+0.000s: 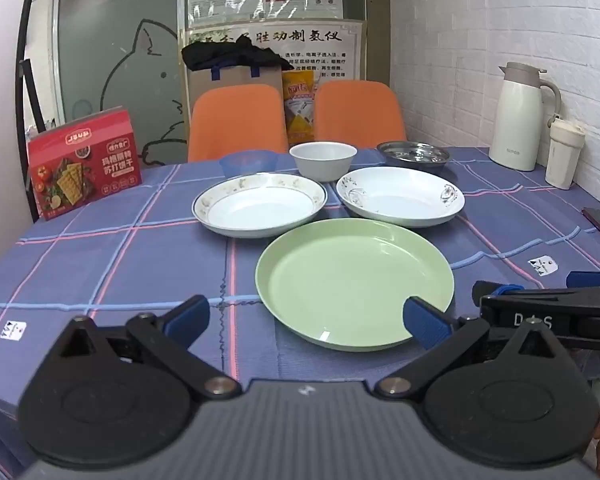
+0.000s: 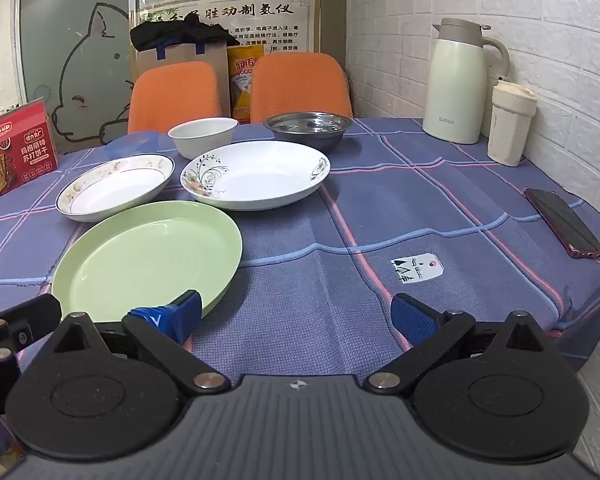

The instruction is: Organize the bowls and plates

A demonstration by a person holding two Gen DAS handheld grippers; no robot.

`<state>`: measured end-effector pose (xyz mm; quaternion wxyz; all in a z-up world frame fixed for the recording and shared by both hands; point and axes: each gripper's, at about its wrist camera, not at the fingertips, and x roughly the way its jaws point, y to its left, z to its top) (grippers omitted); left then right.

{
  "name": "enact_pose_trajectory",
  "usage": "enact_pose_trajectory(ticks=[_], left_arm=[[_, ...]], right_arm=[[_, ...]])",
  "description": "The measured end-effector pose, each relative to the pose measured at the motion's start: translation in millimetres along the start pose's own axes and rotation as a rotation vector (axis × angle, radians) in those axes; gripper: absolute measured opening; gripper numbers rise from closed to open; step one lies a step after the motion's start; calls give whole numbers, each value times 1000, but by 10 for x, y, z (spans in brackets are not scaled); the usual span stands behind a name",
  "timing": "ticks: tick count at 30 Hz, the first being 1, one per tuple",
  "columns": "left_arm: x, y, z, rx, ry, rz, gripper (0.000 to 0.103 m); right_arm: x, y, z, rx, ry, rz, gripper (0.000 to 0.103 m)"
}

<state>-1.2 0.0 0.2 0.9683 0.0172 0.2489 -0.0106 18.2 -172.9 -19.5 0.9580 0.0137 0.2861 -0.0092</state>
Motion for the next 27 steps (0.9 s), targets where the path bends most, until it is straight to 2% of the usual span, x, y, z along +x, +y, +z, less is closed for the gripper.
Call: enact_pose_trajectory(ticks=[3,4,27], left_arm=[[-27,15,-13,0,-12,-1,103],[-8,-29,3,2,13,18,103],[25,-5,-24,-6,32,7,103]], right_arm=[[-9,6,2,-2,-2,-2,89],[-11,7,3,-2,-1,-1,89],[-32,19,-5,-3,-2,-1,89]])
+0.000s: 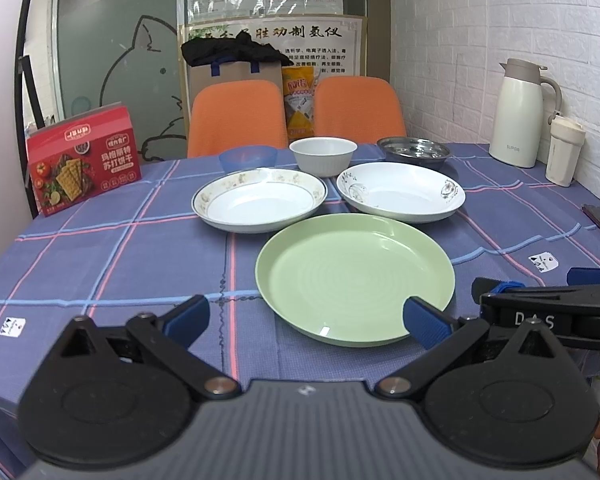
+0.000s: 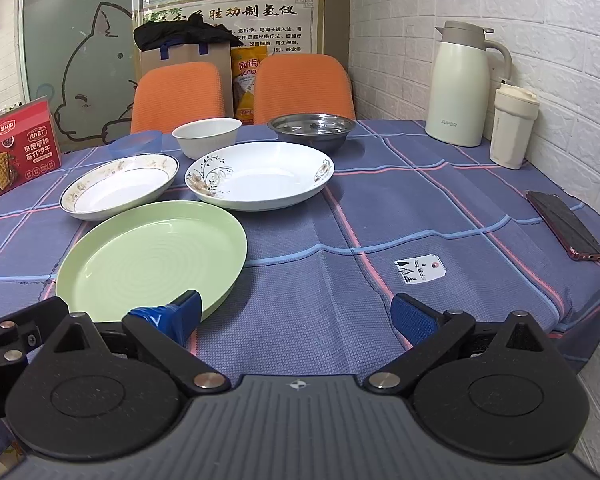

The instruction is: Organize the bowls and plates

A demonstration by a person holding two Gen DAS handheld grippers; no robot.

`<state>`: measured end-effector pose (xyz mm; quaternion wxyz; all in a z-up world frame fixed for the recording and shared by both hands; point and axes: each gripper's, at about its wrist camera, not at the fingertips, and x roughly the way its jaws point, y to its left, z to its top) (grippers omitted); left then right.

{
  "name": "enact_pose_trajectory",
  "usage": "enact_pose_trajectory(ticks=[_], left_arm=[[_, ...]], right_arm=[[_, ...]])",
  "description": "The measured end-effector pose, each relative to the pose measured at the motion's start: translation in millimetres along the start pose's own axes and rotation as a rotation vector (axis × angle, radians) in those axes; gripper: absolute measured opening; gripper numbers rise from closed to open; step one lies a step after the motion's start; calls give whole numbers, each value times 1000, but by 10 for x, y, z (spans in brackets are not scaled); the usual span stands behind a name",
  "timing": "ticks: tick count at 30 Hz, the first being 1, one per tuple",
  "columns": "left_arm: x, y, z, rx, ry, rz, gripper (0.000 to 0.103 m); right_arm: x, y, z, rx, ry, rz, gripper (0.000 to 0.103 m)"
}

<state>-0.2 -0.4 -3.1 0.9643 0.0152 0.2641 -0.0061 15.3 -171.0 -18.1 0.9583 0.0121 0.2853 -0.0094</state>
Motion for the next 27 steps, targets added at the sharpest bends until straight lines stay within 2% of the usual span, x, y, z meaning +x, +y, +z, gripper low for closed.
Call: enact_pose_trajectory(ticks=[27], left_arm=[[5,-39,-9,2,5,0,103]], right_arm=[[-8,54,12,-2,0,7,89]])
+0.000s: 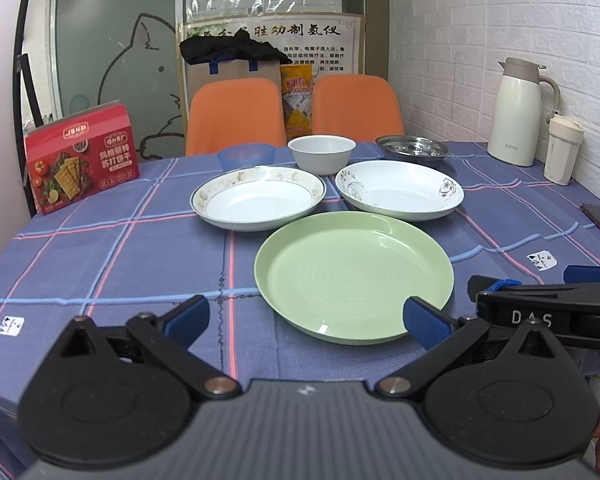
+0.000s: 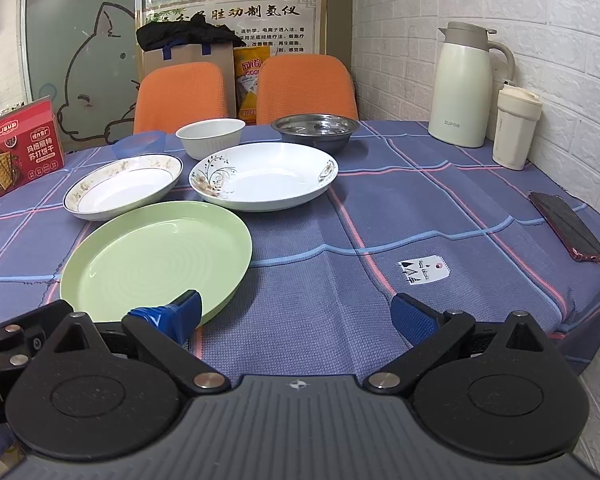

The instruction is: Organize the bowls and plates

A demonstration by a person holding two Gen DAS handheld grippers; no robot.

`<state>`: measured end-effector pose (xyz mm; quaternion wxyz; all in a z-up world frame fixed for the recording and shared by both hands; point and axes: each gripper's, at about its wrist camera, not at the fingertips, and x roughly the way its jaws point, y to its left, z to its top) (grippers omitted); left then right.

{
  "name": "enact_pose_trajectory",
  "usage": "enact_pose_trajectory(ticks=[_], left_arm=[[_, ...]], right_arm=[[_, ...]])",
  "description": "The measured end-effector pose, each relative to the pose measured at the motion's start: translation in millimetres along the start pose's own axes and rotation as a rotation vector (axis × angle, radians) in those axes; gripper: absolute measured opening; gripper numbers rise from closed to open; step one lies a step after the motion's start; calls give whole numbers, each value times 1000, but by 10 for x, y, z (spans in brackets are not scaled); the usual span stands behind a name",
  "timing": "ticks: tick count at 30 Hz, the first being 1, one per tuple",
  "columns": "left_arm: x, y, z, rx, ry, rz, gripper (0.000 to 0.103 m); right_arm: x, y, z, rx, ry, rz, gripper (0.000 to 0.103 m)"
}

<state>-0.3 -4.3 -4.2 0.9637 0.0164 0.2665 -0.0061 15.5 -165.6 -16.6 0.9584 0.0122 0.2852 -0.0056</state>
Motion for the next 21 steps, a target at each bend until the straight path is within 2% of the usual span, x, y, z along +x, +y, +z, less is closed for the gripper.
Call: enact_pose_trajectory(ticks=[9,21], left_arm=[[31,15,27,-3,7,-5,103],[344,186,272,-34,62,-1,103]], right_arm=[[40,8,47,3,3,-1,89],[303,17,228,-1,48,-17,89]])
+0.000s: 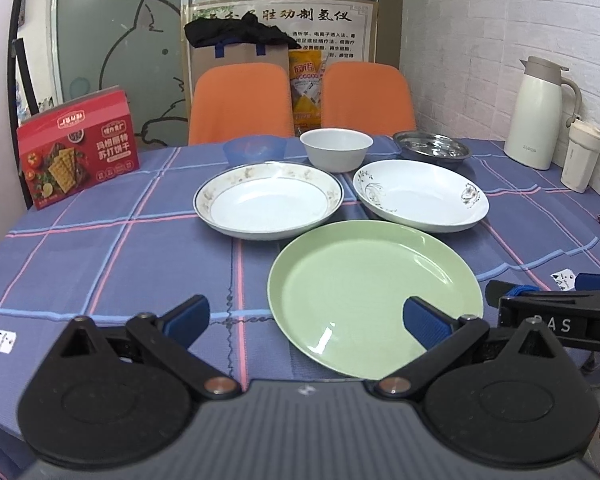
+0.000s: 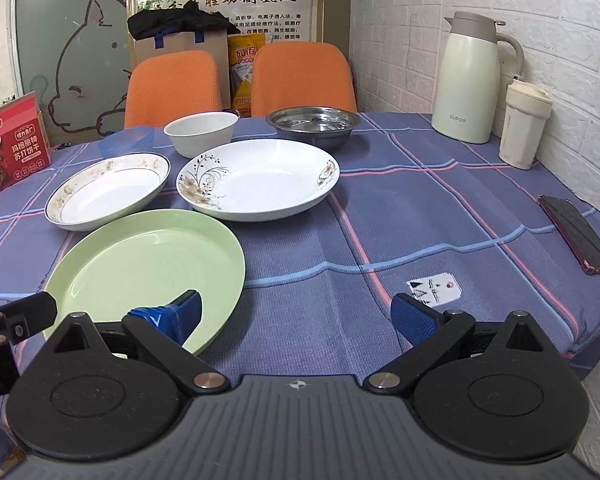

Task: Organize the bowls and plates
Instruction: 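Move the left tool to the light green plate rim and close it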

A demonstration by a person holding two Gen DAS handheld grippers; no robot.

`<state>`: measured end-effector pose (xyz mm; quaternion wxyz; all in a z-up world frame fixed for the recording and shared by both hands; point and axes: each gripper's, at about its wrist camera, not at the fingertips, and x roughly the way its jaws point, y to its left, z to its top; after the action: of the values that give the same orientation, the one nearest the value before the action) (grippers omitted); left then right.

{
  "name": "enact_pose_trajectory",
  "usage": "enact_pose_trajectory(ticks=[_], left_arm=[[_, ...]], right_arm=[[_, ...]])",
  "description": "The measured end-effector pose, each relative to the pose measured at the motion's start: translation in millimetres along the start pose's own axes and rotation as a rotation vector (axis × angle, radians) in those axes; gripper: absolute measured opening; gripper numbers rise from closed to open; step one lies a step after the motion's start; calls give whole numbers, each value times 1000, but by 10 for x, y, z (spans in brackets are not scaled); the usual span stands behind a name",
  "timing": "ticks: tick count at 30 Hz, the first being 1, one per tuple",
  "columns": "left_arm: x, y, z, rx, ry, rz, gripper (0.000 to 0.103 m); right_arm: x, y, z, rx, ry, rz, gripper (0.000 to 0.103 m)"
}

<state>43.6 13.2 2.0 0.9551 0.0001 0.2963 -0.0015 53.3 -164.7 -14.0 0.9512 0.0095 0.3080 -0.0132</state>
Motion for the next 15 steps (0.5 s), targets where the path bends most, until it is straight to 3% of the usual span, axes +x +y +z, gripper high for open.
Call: enact_pose_trajectory(ticks=[5,10,15], left_arm=[[179,149,130,-22,40,4,103],[441,329,235,-70,124,-57,103],[653,402,284,-79,167,-67,103]], right_arm=[[154,36,90,-16,34,17,89],[375,101,102,-40,102,50,89],[518,225,112,-81,142,85,89]])
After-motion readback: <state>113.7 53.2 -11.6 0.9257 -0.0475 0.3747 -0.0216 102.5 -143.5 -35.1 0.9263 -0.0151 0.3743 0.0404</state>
